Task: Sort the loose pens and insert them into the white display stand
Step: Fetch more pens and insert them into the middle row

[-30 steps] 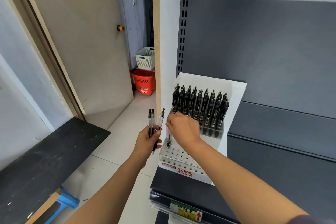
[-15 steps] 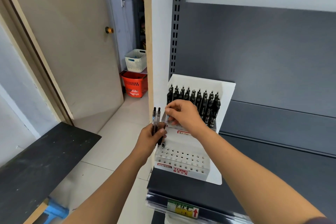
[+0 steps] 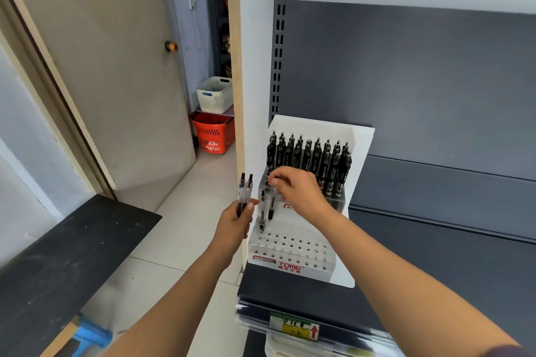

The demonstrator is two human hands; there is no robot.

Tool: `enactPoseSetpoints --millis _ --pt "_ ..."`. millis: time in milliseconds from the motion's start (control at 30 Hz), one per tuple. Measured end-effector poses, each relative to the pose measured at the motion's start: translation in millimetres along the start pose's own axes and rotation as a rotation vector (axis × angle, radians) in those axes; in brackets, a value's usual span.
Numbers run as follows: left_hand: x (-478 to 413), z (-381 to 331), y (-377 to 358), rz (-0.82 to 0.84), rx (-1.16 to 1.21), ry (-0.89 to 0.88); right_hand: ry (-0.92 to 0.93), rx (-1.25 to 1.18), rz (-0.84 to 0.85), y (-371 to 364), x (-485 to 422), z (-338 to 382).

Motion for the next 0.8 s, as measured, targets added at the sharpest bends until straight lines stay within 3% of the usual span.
enactPoseSetpoints --millis 233,600,700,800 --pt "0.2 4.1 -1.3 0.032 -0.007 -0.014 0.068 0.171 0.121 -20.9 3.5 -8.2" --pt "-1.1 9.0 0.3 0.012 0.018 -0.016 0.128 0.464 0.01 -22.9 6.6 -10.0" --pt "-1.2 4.9 -3.0 0.031 0.028 -0.028 0.079 0.327 -0.031 -11.3 4.2 -2.9" --pt "0.4 -4.5 -12.2 0.059 0.053 -0.054 -0.035 -0.023 -0.104 5.7 2.1 5.2"
Point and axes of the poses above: each hand's wrist, its own x-axis away from the middle knuckle, its own y-axis out of the back of the hand, z = x × y, the point moved 9 cm from there along -x, towards the middle knuckle, and after that the axes turned 5 degrees about -z, right-handed, at the moved point
